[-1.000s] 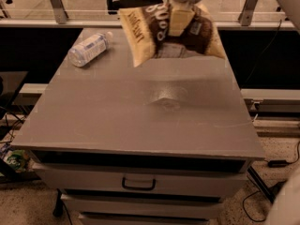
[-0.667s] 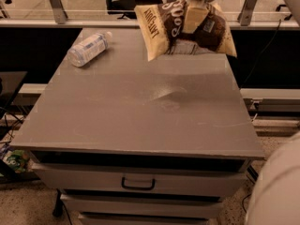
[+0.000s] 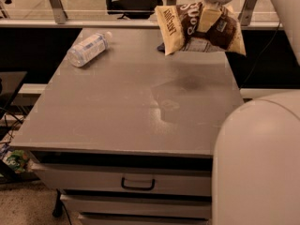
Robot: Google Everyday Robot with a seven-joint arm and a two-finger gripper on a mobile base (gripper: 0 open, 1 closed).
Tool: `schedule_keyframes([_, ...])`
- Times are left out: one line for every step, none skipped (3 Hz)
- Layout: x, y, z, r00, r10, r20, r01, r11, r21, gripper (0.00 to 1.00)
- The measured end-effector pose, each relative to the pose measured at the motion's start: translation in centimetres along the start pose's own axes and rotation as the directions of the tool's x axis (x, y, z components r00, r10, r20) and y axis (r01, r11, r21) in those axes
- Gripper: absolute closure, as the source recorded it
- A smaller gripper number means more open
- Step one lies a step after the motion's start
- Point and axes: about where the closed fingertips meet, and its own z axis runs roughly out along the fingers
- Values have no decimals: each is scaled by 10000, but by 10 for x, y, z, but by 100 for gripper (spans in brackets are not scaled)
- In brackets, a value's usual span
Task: Move brown chip bag near rxbar blueberry
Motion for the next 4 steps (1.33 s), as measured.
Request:
schedule_keyframes([13, -17, 21, 9998, 155, -97, -154, 9998, 94, 100])
schedule_keyframes([30, -33, 44, 9990, 354, -271, -349, 9992, 202, 98])
schedule_keyframes([41, -41, 55, 9968, 603, -529, -588, 9978, 291, 76])
schedule_keyframes([55, -48, 64, 9939, 868, -684, -839, 9954, 453, 45])
